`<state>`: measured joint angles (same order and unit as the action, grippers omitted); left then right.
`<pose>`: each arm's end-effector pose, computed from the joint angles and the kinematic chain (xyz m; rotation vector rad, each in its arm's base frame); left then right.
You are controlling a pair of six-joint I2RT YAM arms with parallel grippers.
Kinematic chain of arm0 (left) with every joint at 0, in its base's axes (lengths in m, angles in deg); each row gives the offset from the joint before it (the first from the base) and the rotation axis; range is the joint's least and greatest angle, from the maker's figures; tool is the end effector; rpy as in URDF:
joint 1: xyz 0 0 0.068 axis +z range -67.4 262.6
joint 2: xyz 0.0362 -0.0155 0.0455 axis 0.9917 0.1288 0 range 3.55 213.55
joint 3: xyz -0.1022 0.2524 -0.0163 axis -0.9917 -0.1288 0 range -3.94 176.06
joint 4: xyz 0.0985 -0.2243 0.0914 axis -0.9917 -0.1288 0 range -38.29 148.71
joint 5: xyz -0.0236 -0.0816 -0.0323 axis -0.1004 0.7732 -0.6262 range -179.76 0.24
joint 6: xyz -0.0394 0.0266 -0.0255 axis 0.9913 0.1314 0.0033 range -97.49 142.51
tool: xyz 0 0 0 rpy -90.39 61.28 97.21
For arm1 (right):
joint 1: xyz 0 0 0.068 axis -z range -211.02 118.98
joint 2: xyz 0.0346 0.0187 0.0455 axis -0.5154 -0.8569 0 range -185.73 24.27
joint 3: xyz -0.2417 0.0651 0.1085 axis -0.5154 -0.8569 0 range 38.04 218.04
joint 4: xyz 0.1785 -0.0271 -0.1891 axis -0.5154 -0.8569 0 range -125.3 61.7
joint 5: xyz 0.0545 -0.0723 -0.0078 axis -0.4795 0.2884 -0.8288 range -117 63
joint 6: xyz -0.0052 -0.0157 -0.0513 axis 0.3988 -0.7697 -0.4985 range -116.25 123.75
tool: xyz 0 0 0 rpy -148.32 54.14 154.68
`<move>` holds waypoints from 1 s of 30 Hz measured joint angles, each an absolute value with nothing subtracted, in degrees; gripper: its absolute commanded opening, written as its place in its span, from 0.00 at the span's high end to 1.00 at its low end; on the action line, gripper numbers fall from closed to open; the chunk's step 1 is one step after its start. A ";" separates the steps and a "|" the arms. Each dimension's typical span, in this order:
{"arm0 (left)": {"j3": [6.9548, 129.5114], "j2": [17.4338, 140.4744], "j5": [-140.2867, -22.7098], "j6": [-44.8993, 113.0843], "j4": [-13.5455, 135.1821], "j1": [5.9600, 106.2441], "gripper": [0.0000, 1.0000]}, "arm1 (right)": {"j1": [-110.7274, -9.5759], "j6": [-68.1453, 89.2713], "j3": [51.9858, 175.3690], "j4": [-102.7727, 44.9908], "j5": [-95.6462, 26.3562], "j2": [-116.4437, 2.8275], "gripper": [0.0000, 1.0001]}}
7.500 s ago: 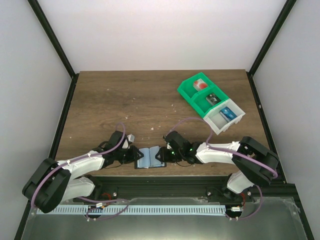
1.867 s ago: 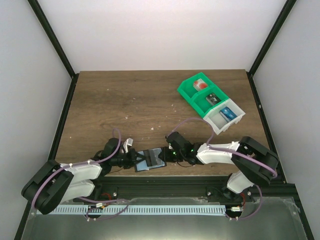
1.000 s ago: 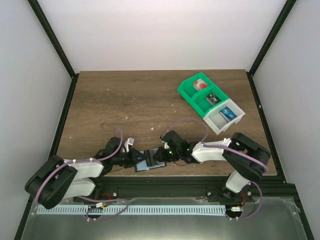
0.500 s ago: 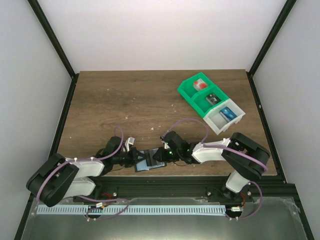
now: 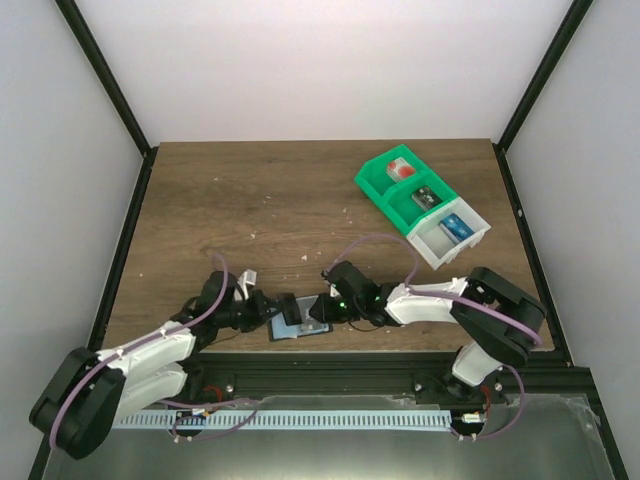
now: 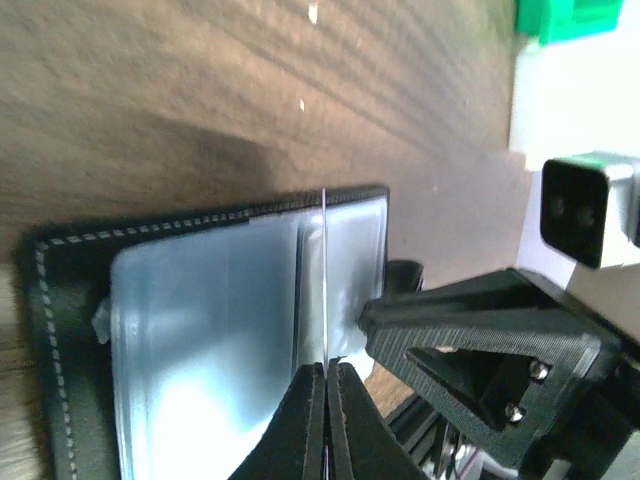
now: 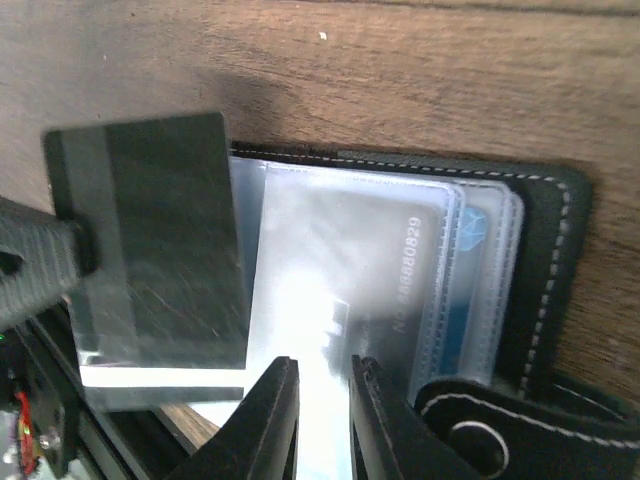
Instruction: Take the credit cards out of the card holder
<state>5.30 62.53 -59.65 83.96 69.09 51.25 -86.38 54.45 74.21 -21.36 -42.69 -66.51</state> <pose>0.1352 -0.1033 0.1250 -0.3500 2.5553 -1.3510 0.1554 0.2418 0.1325 -0.2543 2.7018 1.0626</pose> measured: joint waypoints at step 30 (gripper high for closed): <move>12.69 48.23 -51.85 92.68 60.39 54.88 1.00 | -90.20 -20.35 52.17 0.74 -35.93 -33.03 0.69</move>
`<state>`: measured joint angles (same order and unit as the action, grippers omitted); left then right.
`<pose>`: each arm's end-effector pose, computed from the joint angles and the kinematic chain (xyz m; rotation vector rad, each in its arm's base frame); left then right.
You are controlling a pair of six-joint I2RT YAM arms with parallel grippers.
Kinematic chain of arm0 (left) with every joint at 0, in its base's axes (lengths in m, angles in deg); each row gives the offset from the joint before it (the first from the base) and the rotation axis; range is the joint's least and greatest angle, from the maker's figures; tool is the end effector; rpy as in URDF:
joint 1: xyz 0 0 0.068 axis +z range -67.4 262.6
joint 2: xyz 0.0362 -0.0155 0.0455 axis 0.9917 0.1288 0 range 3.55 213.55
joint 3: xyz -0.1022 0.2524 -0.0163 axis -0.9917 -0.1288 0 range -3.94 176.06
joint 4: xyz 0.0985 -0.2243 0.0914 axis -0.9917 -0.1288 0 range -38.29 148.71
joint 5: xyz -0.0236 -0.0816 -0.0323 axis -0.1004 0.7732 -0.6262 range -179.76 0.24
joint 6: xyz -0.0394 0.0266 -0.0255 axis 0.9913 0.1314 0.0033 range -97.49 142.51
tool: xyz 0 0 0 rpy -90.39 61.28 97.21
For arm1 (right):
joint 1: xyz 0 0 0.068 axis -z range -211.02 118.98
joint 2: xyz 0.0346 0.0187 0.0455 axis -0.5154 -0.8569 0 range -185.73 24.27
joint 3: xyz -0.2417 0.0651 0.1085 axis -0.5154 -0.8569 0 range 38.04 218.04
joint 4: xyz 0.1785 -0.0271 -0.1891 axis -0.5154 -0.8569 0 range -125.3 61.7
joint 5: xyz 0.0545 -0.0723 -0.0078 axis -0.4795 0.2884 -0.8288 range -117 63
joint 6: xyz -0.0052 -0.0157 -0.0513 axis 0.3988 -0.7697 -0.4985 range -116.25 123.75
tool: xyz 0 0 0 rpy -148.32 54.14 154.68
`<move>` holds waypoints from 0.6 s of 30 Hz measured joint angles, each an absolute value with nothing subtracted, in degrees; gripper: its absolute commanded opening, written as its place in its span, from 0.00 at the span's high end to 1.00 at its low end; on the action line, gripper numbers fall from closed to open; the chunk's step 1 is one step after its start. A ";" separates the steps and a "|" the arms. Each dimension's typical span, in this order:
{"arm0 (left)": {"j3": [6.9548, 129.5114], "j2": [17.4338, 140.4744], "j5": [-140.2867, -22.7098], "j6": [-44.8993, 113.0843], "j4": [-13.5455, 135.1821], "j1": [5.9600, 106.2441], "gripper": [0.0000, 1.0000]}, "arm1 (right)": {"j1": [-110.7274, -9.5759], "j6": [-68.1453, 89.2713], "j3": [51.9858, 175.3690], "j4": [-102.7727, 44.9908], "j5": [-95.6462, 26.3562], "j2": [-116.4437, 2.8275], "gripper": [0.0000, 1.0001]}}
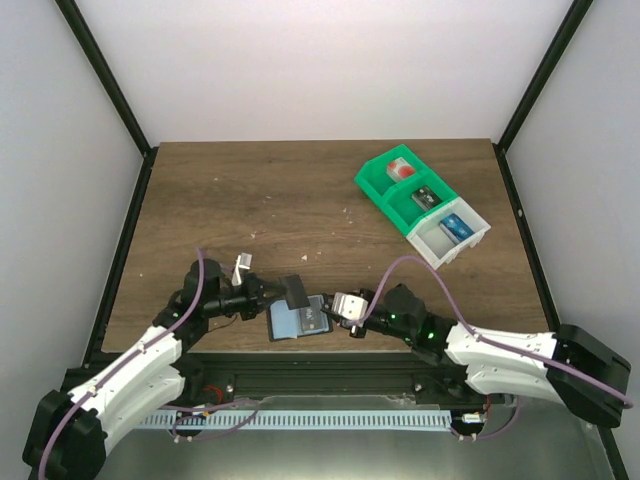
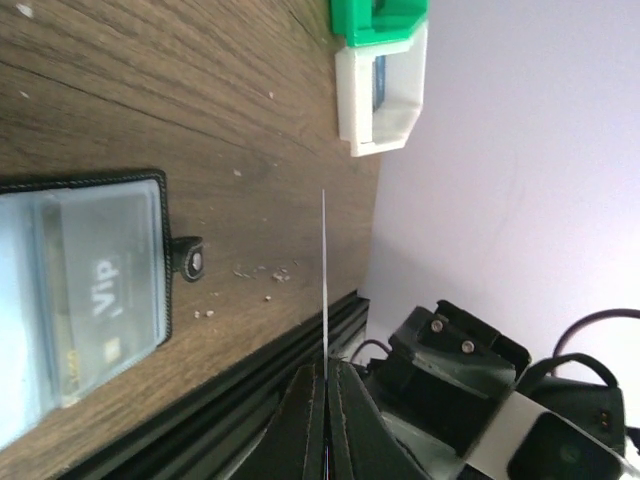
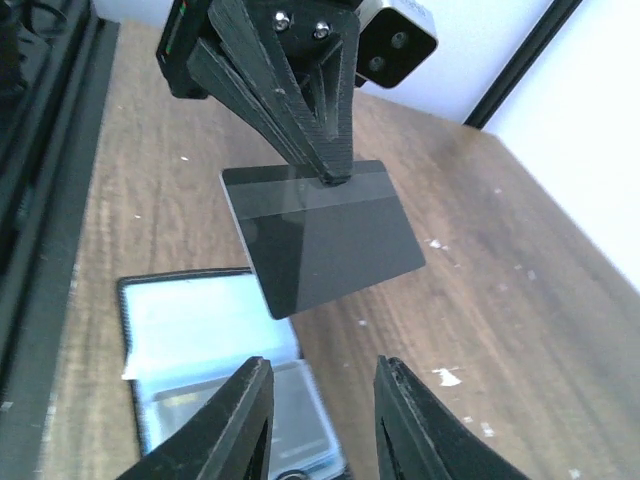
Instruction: Take the credit cards out of the card holder
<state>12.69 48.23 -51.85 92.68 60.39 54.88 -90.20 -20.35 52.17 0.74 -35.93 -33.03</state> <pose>0.1388 -0.0977 0.1915 -0.3841 2.3714 -1.6289 0.0992 0.1771 0.1851 -1.3126 1.3072 0.5719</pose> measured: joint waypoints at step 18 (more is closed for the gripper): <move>9.32 47.51 -48.70 98.54 64.78 54.88 1.00 | -93.72 -39.82 52.35 10.90 -30.12 -42.55 0.63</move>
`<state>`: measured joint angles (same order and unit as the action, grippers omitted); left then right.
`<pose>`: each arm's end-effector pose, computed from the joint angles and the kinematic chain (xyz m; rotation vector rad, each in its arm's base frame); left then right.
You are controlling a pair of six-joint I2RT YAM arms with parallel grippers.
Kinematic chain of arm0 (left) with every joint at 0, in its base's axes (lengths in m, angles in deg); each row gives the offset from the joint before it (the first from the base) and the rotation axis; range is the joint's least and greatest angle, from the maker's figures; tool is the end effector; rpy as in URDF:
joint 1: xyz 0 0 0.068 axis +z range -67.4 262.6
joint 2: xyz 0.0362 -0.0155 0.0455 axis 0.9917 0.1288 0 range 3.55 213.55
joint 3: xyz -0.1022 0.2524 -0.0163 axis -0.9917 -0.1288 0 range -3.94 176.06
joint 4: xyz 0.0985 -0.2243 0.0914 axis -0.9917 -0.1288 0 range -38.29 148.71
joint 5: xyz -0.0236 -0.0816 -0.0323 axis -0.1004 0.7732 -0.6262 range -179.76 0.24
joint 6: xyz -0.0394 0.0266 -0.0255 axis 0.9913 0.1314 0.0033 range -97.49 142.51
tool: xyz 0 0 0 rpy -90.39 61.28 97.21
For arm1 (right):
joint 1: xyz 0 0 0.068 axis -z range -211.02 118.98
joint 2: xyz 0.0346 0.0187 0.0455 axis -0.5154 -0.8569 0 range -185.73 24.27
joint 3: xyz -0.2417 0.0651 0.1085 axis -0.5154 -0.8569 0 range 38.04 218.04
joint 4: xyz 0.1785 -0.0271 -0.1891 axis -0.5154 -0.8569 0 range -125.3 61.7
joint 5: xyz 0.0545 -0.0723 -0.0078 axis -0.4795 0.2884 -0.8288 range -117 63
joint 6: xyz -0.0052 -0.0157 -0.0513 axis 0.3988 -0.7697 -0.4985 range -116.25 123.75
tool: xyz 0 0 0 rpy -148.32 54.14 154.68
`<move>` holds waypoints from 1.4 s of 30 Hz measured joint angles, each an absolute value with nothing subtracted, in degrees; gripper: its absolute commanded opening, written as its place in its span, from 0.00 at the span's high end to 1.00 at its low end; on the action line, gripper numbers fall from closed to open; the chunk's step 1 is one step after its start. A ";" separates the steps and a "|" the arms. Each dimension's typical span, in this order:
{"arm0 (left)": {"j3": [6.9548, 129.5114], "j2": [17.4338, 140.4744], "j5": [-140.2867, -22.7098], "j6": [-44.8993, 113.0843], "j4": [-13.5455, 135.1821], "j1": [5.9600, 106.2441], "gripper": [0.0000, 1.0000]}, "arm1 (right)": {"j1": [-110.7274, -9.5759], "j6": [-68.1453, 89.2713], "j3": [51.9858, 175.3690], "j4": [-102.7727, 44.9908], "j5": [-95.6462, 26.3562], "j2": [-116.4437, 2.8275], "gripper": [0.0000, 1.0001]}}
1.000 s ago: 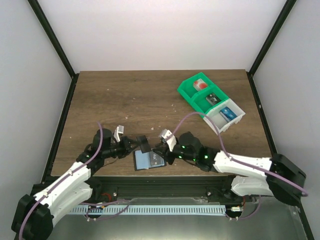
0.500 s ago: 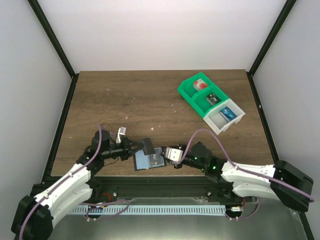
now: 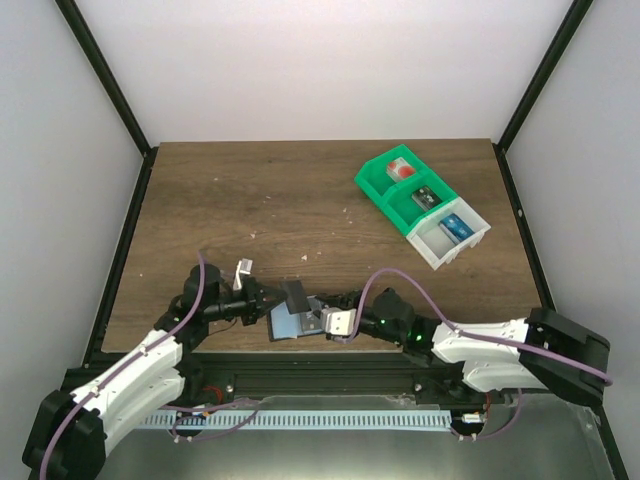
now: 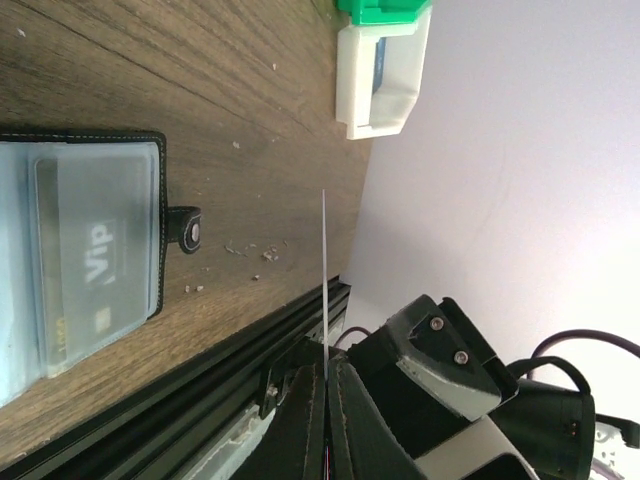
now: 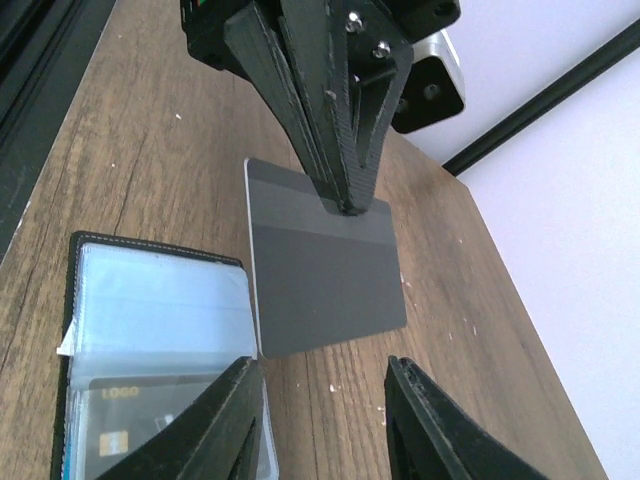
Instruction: Take the credit cards out of the card holder
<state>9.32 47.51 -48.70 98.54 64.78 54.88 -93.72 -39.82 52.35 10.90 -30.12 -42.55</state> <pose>0.1334 -0.0966 0.1812 -0.4480 2.3830 -1.7348 0.0989 0.1958 0.1731 -1.4728 1.0559 0.2867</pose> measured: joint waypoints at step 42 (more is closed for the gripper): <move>12.34 44.10 -50.19 94.87 63.16 55.20 0.00 | -97.48 -12.59 61.64 1.24 -8.41 -37.92 0.99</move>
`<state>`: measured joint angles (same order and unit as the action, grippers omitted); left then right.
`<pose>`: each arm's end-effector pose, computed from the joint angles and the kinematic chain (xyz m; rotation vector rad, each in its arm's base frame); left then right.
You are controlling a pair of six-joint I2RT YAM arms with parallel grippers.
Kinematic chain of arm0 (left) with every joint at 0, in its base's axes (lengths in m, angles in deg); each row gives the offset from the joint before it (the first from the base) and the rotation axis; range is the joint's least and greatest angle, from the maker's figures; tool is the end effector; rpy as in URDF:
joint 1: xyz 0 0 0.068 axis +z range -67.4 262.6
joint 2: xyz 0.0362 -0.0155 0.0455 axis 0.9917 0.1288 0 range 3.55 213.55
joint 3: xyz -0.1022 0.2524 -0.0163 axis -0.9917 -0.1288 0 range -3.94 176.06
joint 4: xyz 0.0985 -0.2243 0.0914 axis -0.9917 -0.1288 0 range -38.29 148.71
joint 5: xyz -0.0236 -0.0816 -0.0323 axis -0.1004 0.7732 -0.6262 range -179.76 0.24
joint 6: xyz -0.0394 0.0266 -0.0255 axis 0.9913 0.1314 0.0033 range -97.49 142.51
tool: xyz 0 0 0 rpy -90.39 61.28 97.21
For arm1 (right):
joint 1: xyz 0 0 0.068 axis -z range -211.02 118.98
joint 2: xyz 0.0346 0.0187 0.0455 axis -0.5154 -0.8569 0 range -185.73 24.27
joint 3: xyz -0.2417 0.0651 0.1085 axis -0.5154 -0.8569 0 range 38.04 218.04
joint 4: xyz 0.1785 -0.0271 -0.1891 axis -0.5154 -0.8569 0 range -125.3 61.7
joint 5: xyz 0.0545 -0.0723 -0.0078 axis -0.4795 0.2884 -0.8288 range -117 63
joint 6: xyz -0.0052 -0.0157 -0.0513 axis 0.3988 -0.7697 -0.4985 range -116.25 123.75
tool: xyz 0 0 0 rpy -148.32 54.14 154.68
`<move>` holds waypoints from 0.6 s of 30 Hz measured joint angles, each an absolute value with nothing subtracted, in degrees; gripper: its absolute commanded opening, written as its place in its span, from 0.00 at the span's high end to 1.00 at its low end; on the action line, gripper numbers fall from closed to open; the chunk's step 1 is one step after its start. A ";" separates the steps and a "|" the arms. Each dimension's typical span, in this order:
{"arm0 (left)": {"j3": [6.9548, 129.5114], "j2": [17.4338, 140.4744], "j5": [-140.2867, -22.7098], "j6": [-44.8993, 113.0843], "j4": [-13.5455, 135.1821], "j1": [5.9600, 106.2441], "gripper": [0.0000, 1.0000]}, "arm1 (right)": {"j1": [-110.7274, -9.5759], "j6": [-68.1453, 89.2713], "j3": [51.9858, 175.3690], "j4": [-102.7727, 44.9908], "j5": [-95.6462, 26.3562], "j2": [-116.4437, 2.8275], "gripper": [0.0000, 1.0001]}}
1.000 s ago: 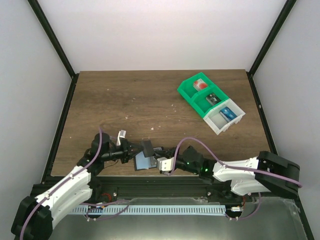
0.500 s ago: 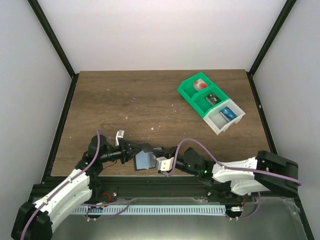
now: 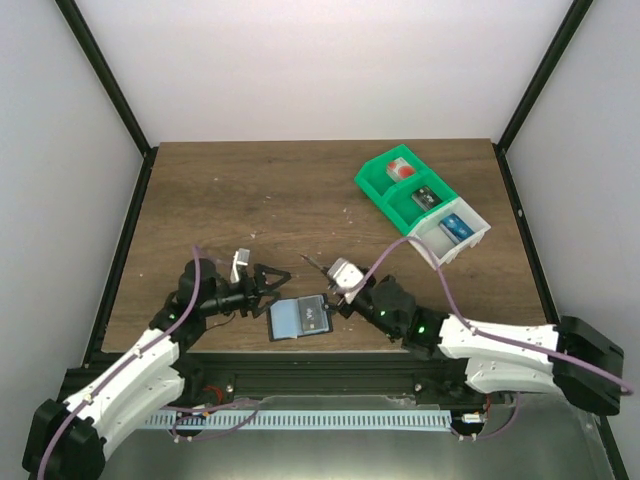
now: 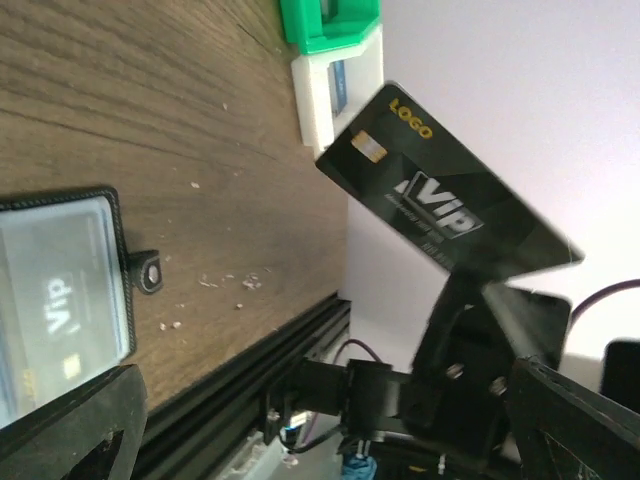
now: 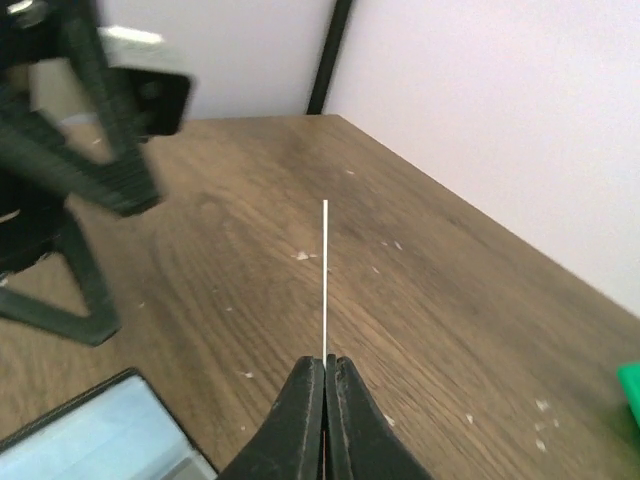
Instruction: Take the credit cards out of the card holder
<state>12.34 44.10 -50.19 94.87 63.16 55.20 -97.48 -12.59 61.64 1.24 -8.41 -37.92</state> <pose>0.1342 -0.0952 0.2047 -0.3318 2.2747 -1.7137 0.1031 0.2082 0.2241 -0.9559 1.4472 0.3660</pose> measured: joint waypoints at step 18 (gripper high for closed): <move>21.67 51.29 -54.56 71.61 48.58 55.23 0.03 | -68.13 32.04 68.81 -21.20 -22.49 -24.92 0.99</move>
<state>21.67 51.29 -54.56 71.61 48.58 55.23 -68.13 32.04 68.81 -21.20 -22.49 -24.92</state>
